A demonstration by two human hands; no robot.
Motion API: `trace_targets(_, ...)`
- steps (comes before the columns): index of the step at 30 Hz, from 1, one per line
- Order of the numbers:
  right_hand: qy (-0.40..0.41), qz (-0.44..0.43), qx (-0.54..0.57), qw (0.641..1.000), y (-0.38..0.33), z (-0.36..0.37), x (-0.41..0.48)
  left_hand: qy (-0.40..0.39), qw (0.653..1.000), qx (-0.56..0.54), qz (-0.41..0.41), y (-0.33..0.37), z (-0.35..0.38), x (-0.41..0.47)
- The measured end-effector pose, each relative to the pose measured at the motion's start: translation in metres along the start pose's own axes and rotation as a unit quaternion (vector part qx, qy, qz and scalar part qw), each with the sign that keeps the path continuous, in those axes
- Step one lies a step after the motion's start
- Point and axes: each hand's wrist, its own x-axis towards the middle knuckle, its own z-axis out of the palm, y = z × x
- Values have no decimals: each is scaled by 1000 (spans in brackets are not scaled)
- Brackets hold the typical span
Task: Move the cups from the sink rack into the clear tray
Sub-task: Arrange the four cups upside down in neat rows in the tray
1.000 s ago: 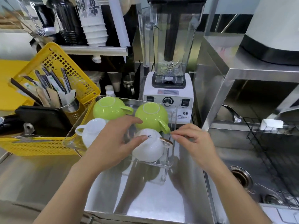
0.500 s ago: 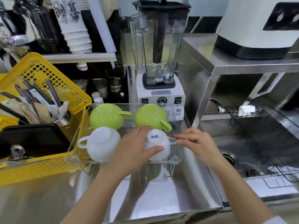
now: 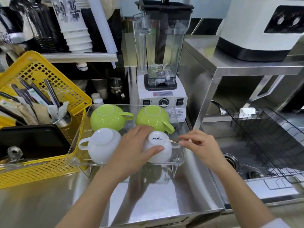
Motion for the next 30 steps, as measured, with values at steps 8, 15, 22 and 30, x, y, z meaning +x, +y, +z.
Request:
trace_targets(8, 69, -10, -9, 997, -5, 3, 26, 39, 996, 83, 22, -5, -45, 39)
trace_targets(15, 43, 6, -118, 992, -4, 21, 44, -140, 972, 191, 11, -22, -41, 96)
trace_targets(22, 51, -4, -152, 987, 4, 21, 47, -170, 976, 132, -41, -40, -28, 106)
trace_targets(30, 89, -44, -379, 920, -8, 29, 57, -163, 976, 132, -53, -42, -33, 109)
